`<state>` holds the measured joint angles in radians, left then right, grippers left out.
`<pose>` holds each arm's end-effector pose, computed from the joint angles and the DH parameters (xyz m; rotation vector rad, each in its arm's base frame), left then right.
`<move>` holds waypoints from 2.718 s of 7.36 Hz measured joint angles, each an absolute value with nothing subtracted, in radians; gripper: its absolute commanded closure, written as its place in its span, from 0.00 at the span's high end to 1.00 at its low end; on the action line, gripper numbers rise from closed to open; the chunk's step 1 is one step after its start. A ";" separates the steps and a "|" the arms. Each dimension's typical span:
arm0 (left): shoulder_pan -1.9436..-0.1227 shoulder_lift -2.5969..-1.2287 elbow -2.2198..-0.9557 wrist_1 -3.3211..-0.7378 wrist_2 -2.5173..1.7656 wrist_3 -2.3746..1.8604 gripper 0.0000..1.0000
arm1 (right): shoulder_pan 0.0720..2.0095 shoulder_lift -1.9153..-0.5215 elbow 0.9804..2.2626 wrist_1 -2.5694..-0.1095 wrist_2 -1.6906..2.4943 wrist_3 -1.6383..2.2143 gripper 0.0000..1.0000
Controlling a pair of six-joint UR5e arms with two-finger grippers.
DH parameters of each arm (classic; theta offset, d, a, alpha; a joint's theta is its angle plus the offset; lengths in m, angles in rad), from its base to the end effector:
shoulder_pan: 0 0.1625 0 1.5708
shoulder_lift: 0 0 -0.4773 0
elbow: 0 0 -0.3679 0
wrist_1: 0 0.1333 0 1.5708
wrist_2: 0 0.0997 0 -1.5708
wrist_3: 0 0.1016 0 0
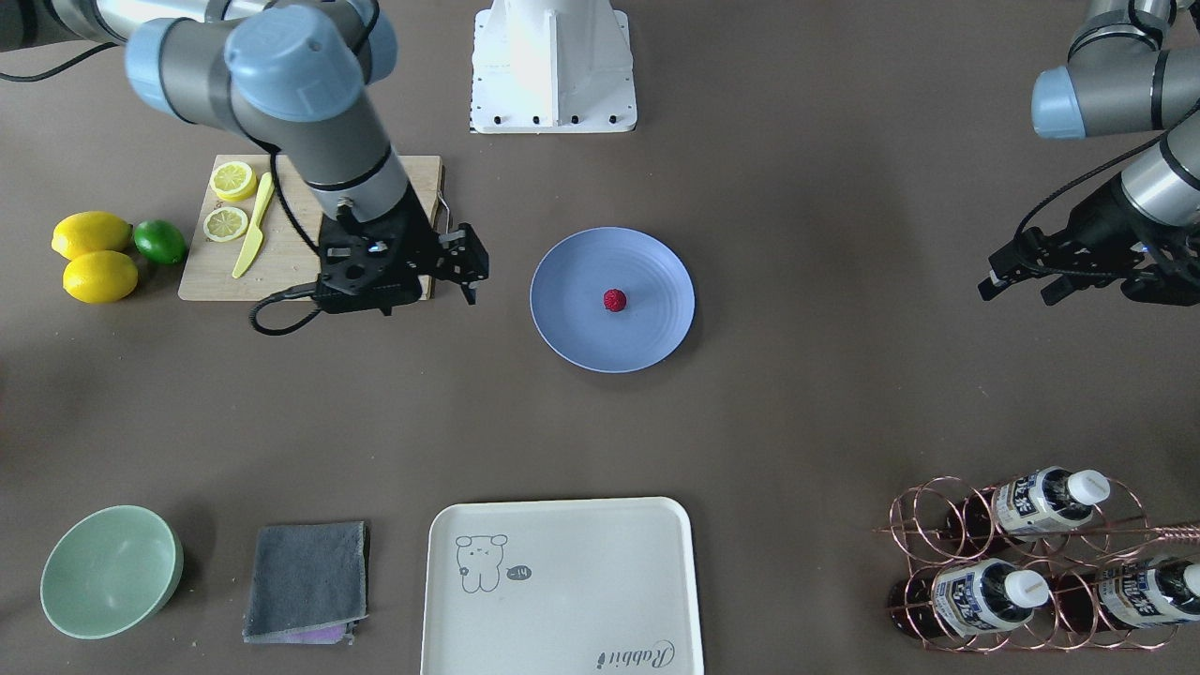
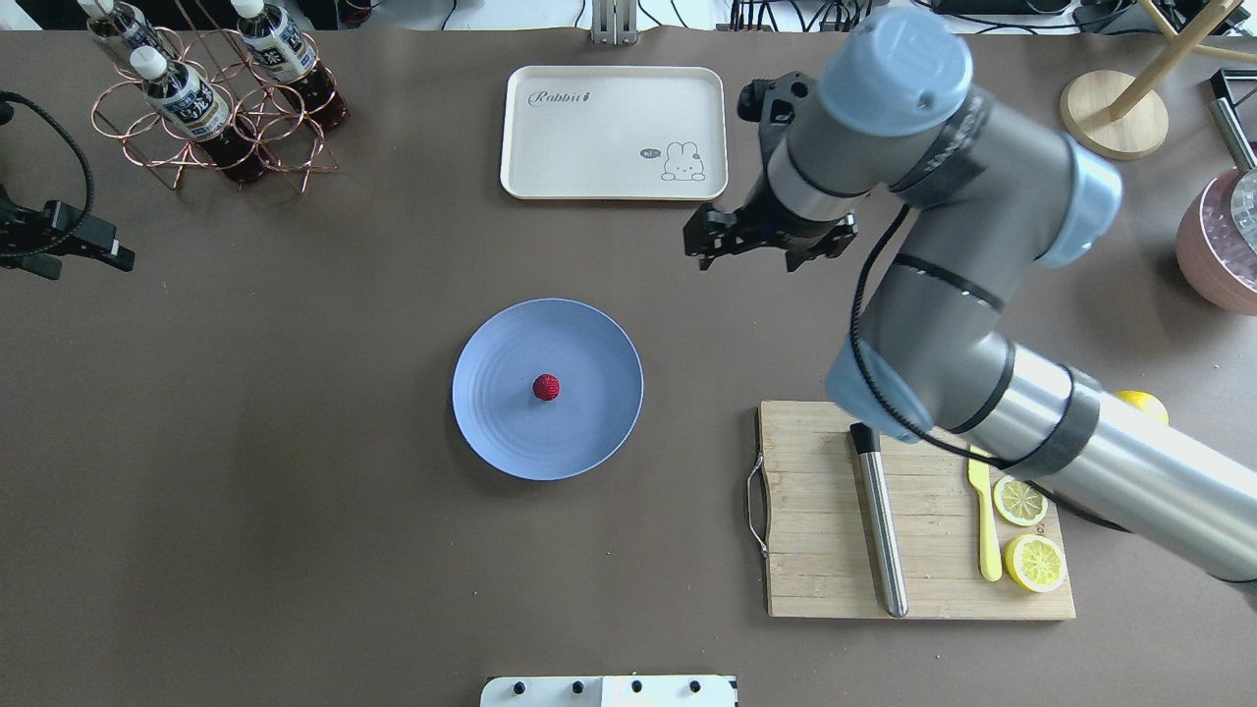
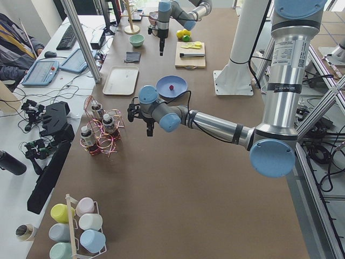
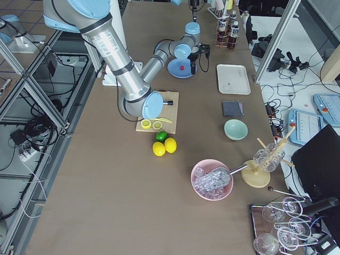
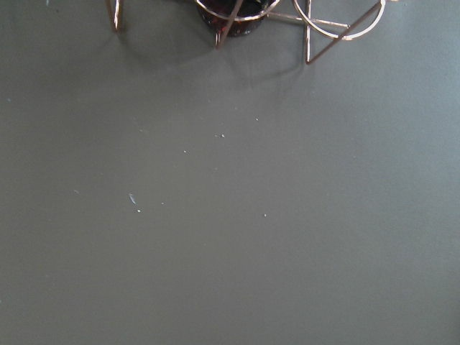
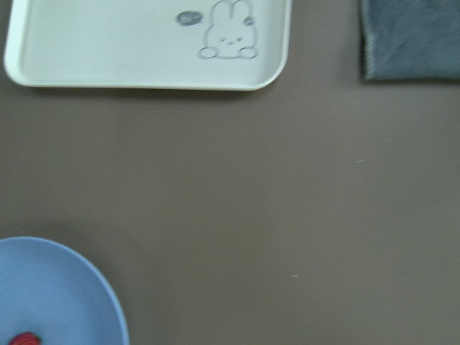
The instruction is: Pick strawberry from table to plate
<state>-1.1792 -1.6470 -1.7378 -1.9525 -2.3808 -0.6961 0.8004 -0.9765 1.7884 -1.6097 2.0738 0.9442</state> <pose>0.1415 -0.4990 0.5483 0.0994 0.9723 -0.0269 -0.3949 -0.5280 0.2851 0.1337 -0.8829 -0.0323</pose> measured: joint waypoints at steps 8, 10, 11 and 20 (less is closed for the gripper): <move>-1.521 -1.653 -1.751 -1.417 -2.340 0.089 0.97 | 1.480 -1.308 1.646 -1.865 2.239 -0.305 1.00; -1.551 -1.648 -1.751 -1.375 -2.340 0.130 0.97 | 1.542 -1.311 1.557 -1.858 2.240 -0.437 1.00; -1.555 -1.648 -1.746 -1.369 -2.340 0.134 0.97 | 1.558 -1.311 1.535 -1.855 2.244 -0.461 1.00; -1.593 -1.635 -1.778 -1.367 -2.346 0.130 0.97 | 1.612 -1.324 1.518 -1.853 2.253 -0.466 1.00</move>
<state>-1.5933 -1.6353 -1.7779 -1.3668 -2.3457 0.1303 1.6120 -1.3236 1.5183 -1.8528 2.2528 -0.4661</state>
